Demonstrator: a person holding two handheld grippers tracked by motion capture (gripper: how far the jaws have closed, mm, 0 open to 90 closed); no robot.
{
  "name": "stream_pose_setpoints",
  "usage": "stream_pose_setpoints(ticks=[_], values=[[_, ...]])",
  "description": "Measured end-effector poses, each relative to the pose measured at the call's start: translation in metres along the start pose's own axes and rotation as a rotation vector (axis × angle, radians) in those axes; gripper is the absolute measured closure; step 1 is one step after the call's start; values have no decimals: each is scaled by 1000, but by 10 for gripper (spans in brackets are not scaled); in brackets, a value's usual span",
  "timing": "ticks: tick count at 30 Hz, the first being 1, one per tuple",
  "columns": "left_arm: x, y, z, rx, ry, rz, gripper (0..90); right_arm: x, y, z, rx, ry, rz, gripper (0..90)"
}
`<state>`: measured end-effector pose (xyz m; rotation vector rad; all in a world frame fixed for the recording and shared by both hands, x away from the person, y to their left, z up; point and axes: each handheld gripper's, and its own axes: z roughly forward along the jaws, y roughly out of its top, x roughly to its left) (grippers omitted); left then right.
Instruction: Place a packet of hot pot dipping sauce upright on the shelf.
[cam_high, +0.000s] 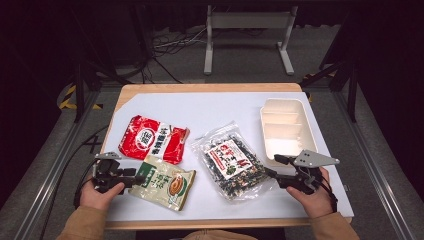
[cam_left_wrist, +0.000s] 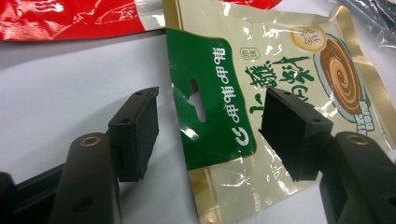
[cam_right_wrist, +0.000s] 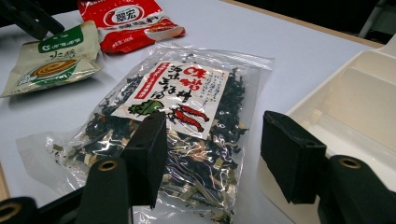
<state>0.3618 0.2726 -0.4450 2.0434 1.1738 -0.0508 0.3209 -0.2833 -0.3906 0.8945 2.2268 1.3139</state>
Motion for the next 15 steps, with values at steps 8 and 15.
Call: stream_pose_setpoints(ticks=[8,15], values=[[-1,0,2,15,-52,-6,387,-1,0,1,0,6,10,405],[-9,1,-4,-16,-59,7,397,-2,0,1,-1,9,15,400]])
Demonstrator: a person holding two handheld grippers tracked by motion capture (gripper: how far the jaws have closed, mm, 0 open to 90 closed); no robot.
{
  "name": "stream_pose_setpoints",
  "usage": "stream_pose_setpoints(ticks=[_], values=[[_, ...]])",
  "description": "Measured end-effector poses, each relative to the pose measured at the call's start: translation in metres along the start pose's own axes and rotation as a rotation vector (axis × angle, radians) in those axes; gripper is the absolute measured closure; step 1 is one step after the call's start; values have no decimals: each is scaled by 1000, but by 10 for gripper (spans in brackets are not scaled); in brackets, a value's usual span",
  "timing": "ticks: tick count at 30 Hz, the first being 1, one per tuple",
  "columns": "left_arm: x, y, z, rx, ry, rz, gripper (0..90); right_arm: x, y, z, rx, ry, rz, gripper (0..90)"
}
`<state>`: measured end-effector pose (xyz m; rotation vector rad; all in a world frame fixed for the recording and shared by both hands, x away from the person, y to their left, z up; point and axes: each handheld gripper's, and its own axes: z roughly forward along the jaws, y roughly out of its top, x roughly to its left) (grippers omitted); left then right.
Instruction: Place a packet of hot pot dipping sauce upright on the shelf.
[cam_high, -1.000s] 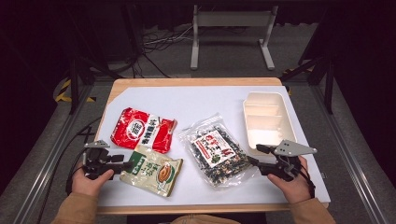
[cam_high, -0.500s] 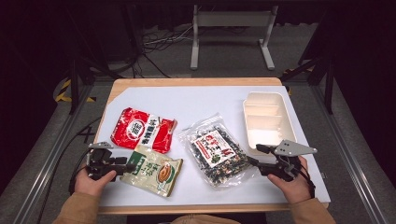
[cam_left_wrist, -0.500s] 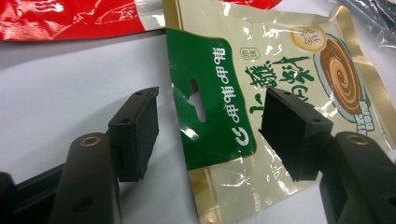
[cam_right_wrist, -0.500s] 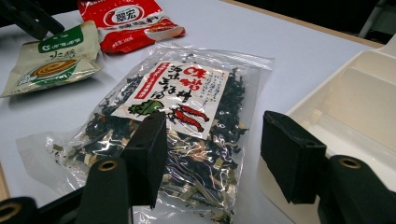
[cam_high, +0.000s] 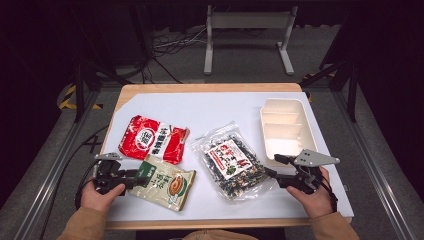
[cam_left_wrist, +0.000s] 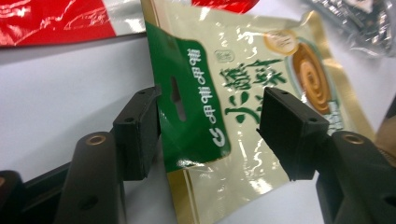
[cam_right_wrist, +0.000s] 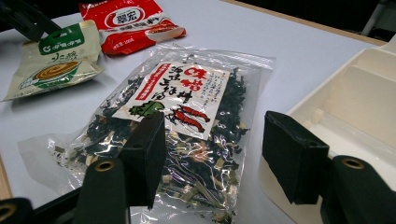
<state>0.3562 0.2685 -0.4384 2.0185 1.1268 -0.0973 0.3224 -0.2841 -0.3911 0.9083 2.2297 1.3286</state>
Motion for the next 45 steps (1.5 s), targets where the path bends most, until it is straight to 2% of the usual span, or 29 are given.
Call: stream_pose_setpoints(ticks=[1,4,9,11,13,14,18,19,23,26,31,34,39,43,45], values=[[-2,0,-2,-9,-2,-2,403,0,0,0,0,1,2,400],[-13,1,-6,-37,-9,25,423,0,0,2,3,5,2,397],[-25,1,-9,-35,-37,46,449,0,0,2,1,21,-1,398],[-27,1,-6,-3,-46,50,473,0,0,2,-1,28,5,398],[-29,0,-1,45,-8,50,493,1,0,2,-2,33,5,396],[-29,0,-1,45,-8,50,503,1,0,2,-2,33,5,396],[-23,-3,5,118,30,8,524,1,0,3,1,42,-1,394],[-22,-3,6,123,39,4,540,1,0,3,1,43,-1,394],[-23,-3,7,133,30,3,637,1,0,3,2,44,-3,396],[-24,-3,6,122,30,14,700,2,1,3,14,53,-4,449],[-28,0,-3,74,29,43,879,4,2,4,28,59,-45,528],[-33,2,-10,35,26,74,895,5,3,4,21,50,-75,529],[-47,9,-17,19,50,143,898,5,7,3,14,56,-77,525],[-57,14,-24,-10,32,164,899,7,13,1,6,76,-78,522],[-63,17,-28,-24,21,186,899,8,16,1,9,83,-83,523]])
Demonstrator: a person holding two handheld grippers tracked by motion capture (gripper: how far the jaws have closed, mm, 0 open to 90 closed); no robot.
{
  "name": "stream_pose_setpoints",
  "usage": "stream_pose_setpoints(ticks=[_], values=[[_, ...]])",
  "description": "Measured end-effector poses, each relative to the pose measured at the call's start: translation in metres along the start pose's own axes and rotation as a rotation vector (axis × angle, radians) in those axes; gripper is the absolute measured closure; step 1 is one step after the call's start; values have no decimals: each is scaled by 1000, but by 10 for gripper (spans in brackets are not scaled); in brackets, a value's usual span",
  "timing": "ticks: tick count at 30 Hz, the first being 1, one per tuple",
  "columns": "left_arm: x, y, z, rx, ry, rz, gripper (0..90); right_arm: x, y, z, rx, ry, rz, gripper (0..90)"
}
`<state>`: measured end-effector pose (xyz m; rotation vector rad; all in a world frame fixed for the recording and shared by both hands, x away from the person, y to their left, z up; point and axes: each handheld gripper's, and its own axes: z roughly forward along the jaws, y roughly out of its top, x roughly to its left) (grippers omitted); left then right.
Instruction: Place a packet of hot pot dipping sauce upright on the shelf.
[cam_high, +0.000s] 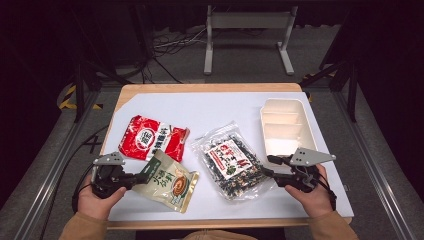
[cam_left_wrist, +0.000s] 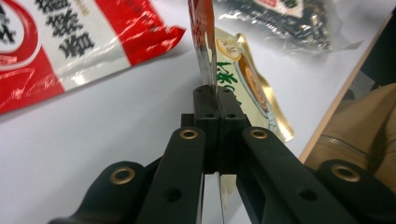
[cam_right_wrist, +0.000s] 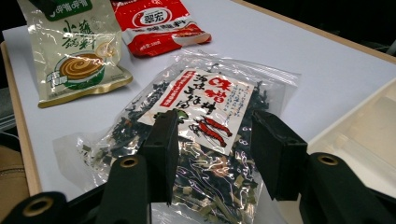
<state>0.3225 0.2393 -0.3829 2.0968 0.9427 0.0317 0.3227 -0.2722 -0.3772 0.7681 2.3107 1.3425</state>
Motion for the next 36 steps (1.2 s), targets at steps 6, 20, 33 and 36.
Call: stream_pose_setpoints(ticks=[6,20,33,36], values=[[-15,11,-8,-34,-20,81,899,5,10,2,-1,50,-18,519],[-46,35,-21,-84,-78,240,900,15,29,10,-7,140,-61,502],[-61,59,-18,-75,-95,325,900,27,57,33,10,233,-136,469],[-64,64,-16,-74,-114,347,900,30,66,41,23,262,-163,459]])
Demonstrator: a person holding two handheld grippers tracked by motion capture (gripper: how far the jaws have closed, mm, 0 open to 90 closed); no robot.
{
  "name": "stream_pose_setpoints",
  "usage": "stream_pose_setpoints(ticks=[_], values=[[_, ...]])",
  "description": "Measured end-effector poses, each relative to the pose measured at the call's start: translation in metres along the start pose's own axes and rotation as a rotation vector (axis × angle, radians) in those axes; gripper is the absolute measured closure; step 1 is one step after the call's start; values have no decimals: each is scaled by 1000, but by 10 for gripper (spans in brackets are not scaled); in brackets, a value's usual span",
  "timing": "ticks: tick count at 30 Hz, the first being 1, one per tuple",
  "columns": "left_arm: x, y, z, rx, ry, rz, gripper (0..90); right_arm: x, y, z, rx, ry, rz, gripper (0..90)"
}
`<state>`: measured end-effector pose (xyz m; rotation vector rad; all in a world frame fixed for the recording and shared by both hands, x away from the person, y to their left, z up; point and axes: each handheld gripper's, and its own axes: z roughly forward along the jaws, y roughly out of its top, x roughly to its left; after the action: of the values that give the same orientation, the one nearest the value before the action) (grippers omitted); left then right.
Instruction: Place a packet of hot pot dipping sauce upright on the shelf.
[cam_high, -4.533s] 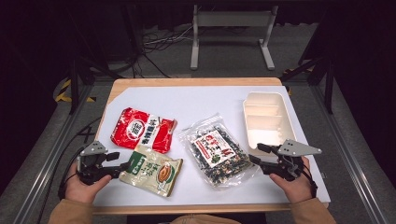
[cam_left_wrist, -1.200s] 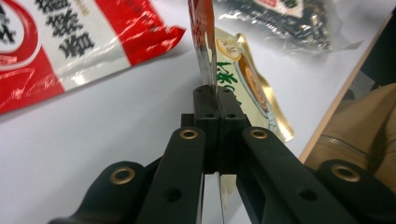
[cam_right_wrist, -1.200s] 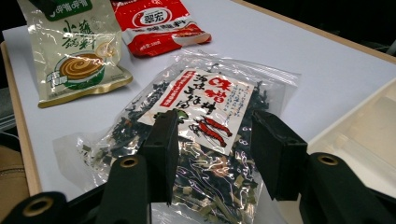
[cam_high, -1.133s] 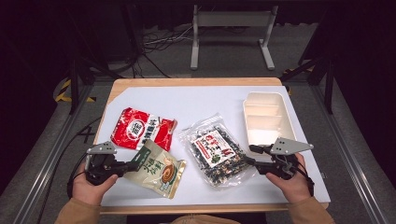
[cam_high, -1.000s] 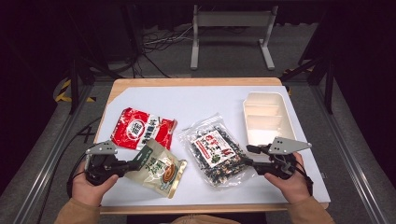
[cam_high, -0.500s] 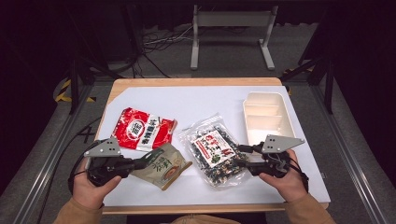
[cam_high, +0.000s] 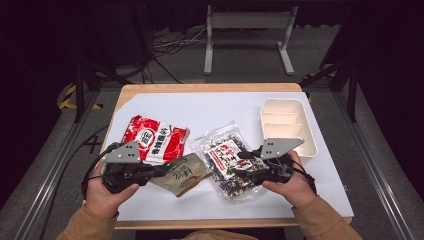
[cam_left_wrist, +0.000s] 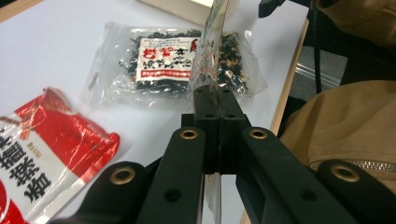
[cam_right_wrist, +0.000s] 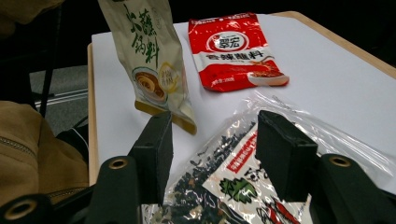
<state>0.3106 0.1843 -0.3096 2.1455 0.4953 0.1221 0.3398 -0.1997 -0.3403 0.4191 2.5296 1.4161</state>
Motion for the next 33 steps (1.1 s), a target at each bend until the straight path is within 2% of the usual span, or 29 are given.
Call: stream_pose_setpoints(ticks=[9,11,17,21,25,27,28,29,33], values=[[-1,10,12,23,-47,47,900,3,16,19,25,83,-41,472],[-1,13,16,32,-61,55,900,6,19,23,15,94,-51,475],[-3,21,23,39,-81,82,900,9,24,30,37,100,-82,466],[-7,29,29,51,-95,118,900,11,26,34,63,120,-92,517],[-9,32,31,52,-100,124,900,12,27,36,85,128,-102,541],[-10,34,33,54,-105,124,900,11,27,39,104,158,-86,583],[-10,34,33,54,-105,124,900,11,27,39,104,158,-86,583],[-10,35,34,54,-103,126,900,11,26,41,116,153,-93,621],[-12,37,37,60,-105,133,900,12,28,44,147,148,-121,634]])
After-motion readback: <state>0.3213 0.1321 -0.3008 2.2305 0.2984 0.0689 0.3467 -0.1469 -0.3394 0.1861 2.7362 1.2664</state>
